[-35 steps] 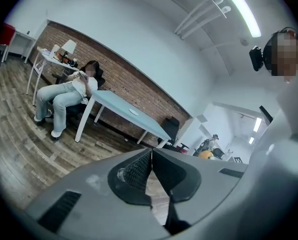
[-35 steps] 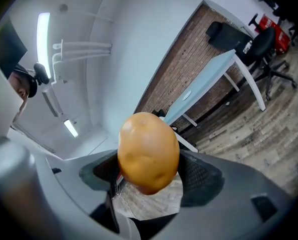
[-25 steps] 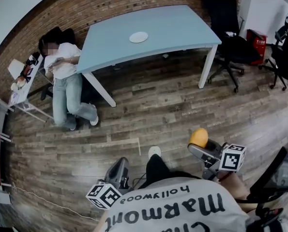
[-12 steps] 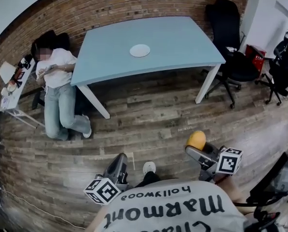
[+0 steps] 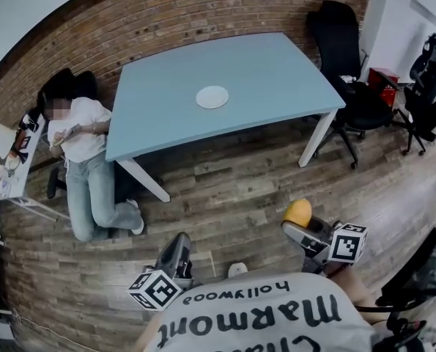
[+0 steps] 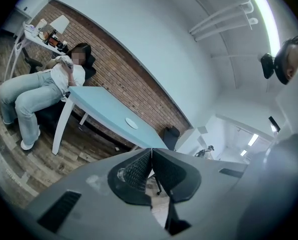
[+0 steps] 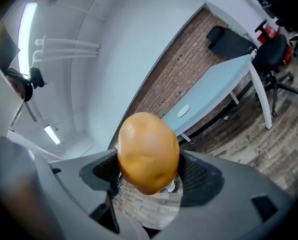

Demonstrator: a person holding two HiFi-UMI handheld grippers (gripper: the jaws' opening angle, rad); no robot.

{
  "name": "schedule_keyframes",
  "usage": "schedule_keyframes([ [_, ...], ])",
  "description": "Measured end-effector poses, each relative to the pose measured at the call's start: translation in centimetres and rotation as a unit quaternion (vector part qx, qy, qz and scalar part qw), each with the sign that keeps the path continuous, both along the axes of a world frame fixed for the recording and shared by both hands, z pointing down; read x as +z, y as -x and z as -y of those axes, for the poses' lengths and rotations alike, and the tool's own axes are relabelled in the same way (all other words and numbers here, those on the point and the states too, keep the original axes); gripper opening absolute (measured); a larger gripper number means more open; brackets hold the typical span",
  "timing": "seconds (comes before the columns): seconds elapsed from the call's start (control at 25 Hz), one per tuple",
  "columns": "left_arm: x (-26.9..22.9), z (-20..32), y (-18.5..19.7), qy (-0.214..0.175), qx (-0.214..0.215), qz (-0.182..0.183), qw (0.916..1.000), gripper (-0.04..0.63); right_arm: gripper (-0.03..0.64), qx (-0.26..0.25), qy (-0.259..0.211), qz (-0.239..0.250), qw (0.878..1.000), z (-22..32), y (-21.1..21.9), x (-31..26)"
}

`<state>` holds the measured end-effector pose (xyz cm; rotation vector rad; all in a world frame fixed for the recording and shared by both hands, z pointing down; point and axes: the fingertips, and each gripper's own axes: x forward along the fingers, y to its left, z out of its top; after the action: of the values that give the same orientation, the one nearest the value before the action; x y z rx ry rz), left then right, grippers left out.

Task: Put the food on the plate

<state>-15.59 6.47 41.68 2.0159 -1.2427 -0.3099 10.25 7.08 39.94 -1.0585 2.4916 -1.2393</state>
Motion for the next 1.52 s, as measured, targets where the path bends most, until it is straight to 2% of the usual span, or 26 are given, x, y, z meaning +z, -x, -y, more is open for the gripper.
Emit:
schedule_keyframes([
  [0.36,0.4,6.0,3.8,-0.006,-0.006,-0.008,0.9999,0.009,0.334,-0.012,0.003,-0.002,1.000,5.9,4.2,0.5],
  [0.92,1.8,10.1,5.1,0.007,-0.035,-0.023,0.9991,0.009,0.334,-0.035,0.023,-0.019,0.999,10.9,4.8,1.5],
  [1.36,1.5,15.3,5.9,0.007,-0.079,0.007,0.9968,0.009,0.334,-0.078,0.019,-0.013,0.997,19.9,5.6,1.5],
  [1.52,1.8,17.6,5.6,0.015,-0.091,0.008,0.9957,0.009,0.334,-0.086,0.032,-0.010,0.996,22.7,5.4,2.3],
])
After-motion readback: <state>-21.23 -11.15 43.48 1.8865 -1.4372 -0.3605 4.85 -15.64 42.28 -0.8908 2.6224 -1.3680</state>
